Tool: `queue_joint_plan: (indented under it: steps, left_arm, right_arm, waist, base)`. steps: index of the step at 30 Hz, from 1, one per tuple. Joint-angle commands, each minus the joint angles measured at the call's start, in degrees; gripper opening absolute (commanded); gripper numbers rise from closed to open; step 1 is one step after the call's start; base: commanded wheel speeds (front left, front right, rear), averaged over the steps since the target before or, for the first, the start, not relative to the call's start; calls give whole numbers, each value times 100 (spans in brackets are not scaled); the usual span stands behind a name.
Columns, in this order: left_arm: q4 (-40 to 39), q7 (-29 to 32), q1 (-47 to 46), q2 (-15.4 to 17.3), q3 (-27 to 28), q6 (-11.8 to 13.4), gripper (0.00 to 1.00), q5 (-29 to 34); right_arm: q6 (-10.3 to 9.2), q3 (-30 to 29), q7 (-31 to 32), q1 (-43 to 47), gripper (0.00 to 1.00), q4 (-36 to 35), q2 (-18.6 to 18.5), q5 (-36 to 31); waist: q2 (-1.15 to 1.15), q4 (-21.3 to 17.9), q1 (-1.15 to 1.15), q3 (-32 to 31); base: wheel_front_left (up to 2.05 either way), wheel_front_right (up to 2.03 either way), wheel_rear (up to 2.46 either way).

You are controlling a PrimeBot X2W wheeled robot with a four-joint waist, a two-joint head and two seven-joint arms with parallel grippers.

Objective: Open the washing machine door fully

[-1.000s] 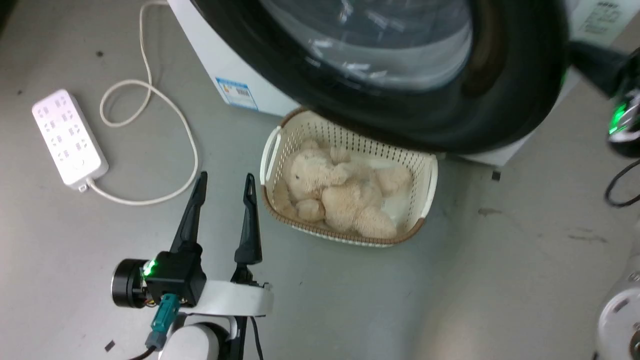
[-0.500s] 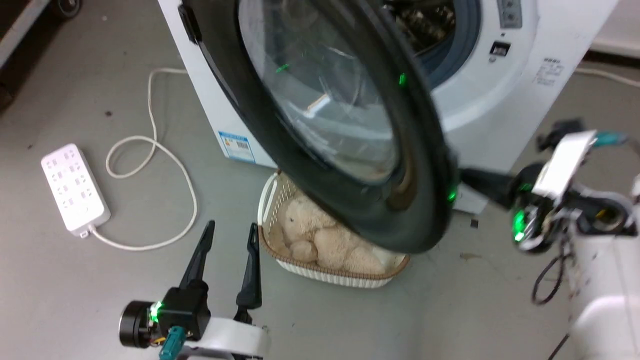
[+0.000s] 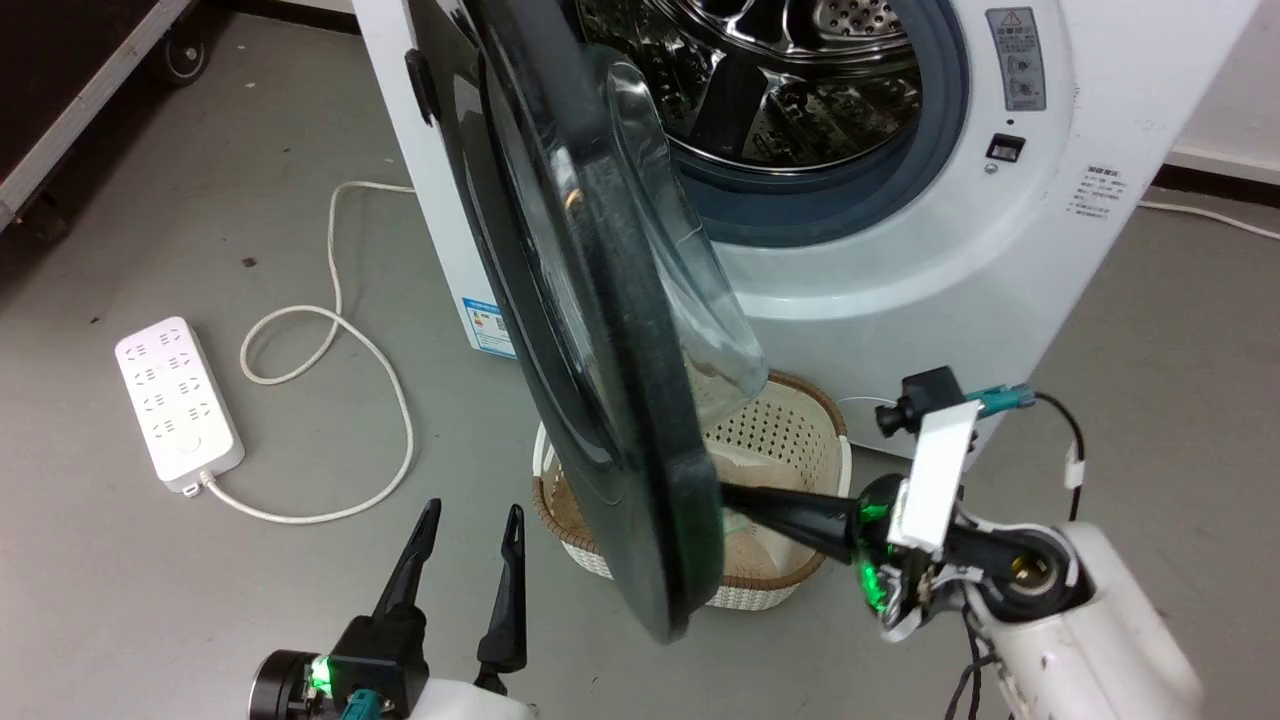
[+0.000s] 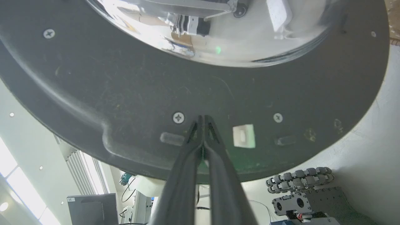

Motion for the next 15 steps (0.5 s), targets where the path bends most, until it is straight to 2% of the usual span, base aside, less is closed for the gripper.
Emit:
queue_joint_plan:
  steps: [1,5,6,7,8,12,15]
  left_arm:
    - [31,-30,47,6,-1,-33,100,-13]
    - [79,-30,4,6,13,-63,100,-51]
    - [82,-30,-5,6,25,-72,100,-71]
    - [84,-30,-15,6,40,-81,100,-92]
    - [86,-30,-24,6,57,-91,100,-116]
    - [89,-30,-74,6,119,-152,100,-207]
    - [82,-30,-121,6,176,-193,100,-250]
  right_arm:
    - [-2,118,-118,144,0,-77,15,93]
    - [-2,292,-394,205,0,-139,15,21]
    - [-2,260,-503,207,4,-154,14,-54]
    - [-2,222,-607,212,80,-195,6,-133]
    - [-2,167,-720,226,100,-254,-16,-210]
    - [-2,-170,-1496,338,100,-741,-232,-695]
    - [-2,-259,-2419,500,100,-1454,-639,-1552]
  waist:
    - [0,13,0,0]
    - [0,-9,0,2]
    - [0,-29,0,-6]
    - [0,-54,0,-19]
    - [0,-84,0,-36]
    - [0,-239,0,-109]
    - [0,-376,0,-164]
  base:
    - [0,0,0]
    - [0,0,0]
    - [0,0,0]
    - [0,0,0]
    - [0,0,0]
    - [0,0,0]
    - [0,0,0]
